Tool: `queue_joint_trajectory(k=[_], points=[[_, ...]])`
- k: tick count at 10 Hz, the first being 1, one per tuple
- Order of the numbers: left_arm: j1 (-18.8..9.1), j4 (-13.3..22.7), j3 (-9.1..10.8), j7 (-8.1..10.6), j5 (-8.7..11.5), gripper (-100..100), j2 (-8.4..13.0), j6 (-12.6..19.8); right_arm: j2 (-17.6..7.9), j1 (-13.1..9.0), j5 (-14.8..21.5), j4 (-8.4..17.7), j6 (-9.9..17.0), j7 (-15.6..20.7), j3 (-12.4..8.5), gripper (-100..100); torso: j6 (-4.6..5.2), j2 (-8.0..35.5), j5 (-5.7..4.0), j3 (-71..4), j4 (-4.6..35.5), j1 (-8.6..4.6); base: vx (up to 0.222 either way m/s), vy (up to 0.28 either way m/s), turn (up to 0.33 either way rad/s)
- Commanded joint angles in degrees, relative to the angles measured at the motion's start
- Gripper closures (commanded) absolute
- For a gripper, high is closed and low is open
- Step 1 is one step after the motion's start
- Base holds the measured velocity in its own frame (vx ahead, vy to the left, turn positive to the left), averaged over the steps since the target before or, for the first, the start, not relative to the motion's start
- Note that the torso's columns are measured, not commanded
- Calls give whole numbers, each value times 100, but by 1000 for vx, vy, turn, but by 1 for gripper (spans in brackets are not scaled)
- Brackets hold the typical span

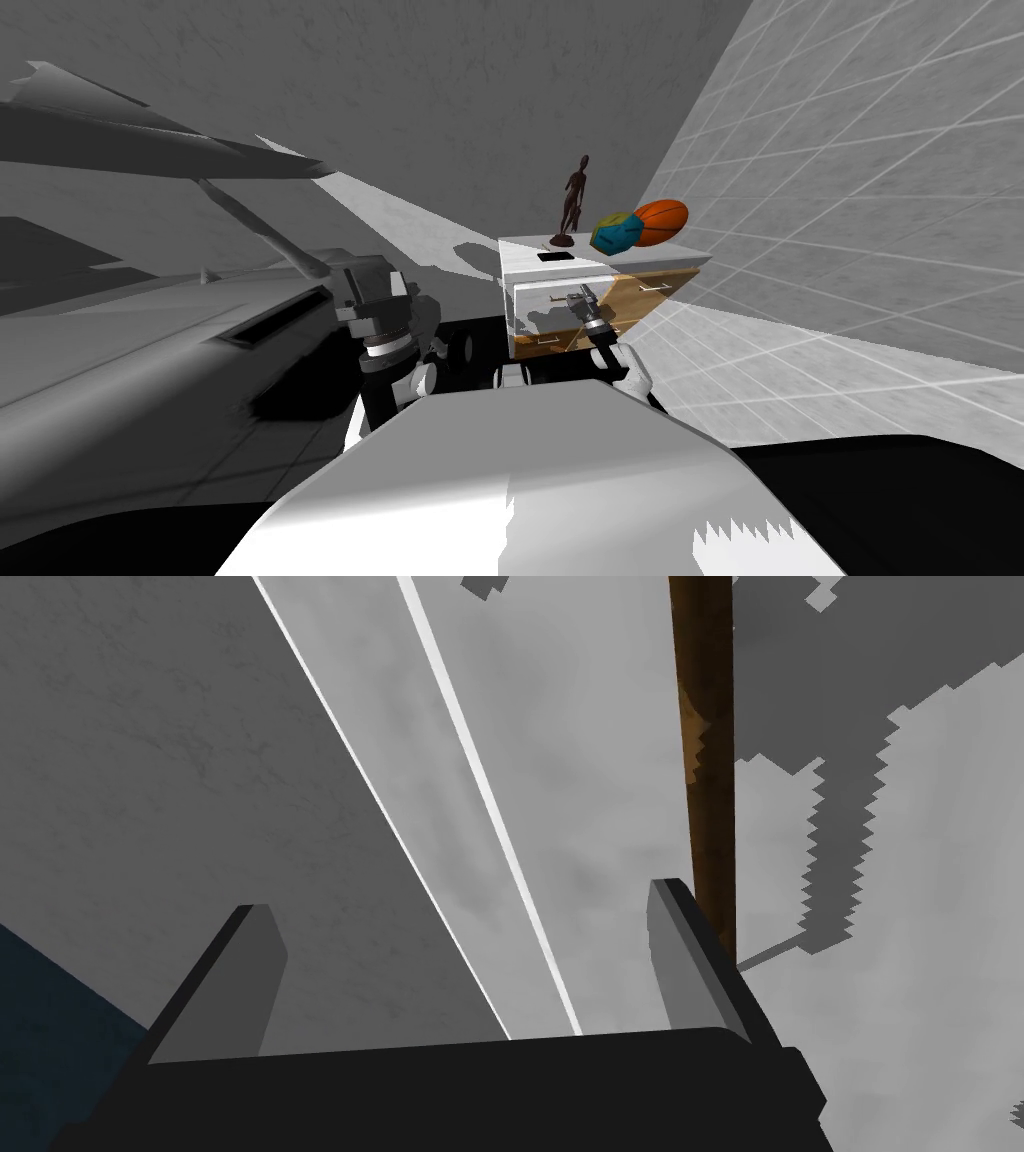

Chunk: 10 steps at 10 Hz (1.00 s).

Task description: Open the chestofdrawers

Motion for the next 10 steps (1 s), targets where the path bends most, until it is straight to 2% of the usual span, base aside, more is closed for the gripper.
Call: queue_joint_trajectory(k=[1, 2, 5, 7, 10], points=[[0, 0, 0, 0, 0, 0, 0, 0, 144, 24, 213, 182, 0, 420, -78, -100, -7, -15, -7, -9, -11, -4, -7, 42, -11], [0, 0, 0, 0, 0, 0, 0, 0, 144, 24, 213, 182, 0, 443, -78, -100, -11, -32, -16, -17, -27, -4, -10, 34, -12], [0, 0, 0, 0, 0, 0, 0, 0, 500, 7, 532, 456, -10, 988, -223, -100, -23, -62, -31, -33, -56, 1, -8, 55, -15], [0, 0, 1, 0, 0, 0, 0, 0, 500, 7, 532, 456, -10, 1021, -223, -100, -44, -52, -26, -28, -47, 16, -11, 22, 2], [1, 0, 1, 0, 0, 0, 1, 0, 957, 2, 725, 621, -13, 1359, -312, -100, -54, -54, -25, -28, -51, 39, 6, 22, -19]])
